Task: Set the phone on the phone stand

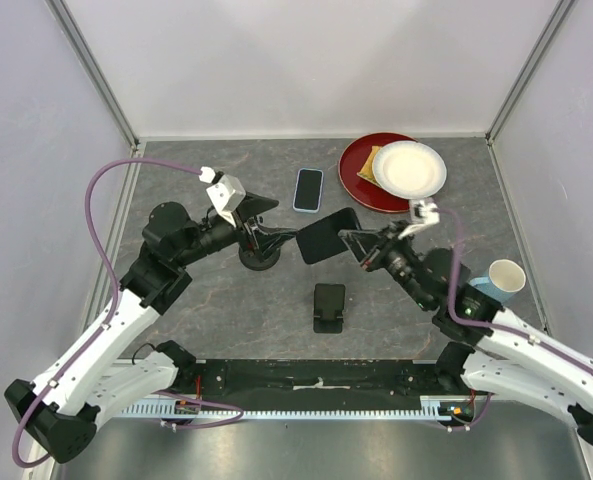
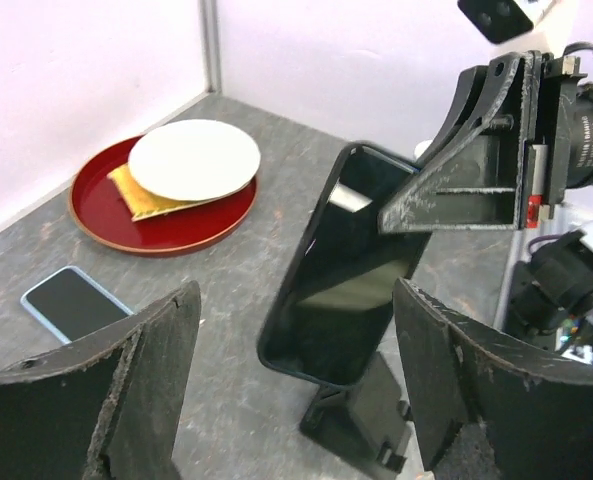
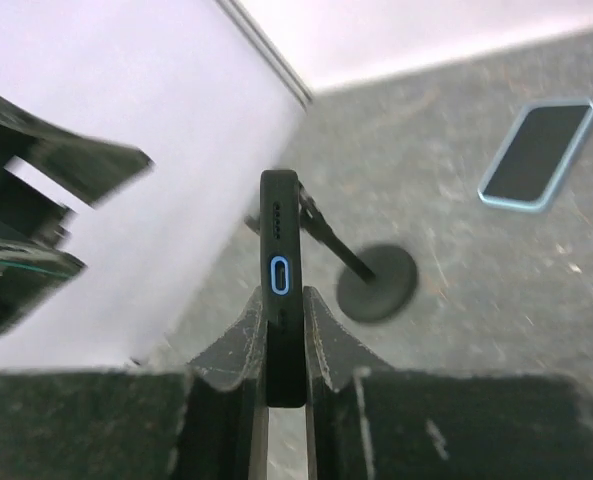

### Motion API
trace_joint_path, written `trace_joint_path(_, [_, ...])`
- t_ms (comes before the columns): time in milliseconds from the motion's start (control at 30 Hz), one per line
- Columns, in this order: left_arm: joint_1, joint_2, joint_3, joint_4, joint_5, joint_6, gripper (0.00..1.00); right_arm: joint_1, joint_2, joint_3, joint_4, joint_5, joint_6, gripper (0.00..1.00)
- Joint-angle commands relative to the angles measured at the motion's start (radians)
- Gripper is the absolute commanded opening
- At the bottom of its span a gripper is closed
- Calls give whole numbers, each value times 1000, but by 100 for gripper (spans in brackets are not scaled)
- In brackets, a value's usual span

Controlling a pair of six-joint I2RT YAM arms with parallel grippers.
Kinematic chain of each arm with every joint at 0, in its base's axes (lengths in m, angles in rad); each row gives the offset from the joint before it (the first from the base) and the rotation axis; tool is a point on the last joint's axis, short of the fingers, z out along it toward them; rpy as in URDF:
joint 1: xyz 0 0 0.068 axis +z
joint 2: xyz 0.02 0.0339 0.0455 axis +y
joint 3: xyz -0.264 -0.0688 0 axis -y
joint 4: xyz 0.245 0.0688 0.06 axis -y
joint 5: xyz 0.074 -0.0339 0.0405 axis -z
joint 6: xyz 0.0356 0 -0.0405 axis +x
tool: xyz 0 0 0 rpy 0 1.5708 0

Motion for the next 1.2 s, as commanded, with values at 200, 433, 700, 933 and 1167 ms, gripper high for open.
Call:
trace_joint_path(200, [74, 34, -98, 357, 182, -436, 97, -1, -153, -259, 900, 79, 70, 0])
trace_joint_path(433, [228, 128, -219, 793, 350, -856, 100, -3, -101, -240, 1011, -16, 78, 0])
trace_joint_path(700, [246, 369, -226, 1577, 538, -1311, 88, -1, 5, -245, 1163, -94, 106, 0])
trace_joint_path(933, [217, 345, -230, 1571, 564, -1254, 68, -1, 82, -230, 1224, -148, 113, 0])
trace_joint_path(1167, [208, 339, -204, 1510, 607, -1211, 2, 0, 105, -225, 1169, -176, 113, 0])
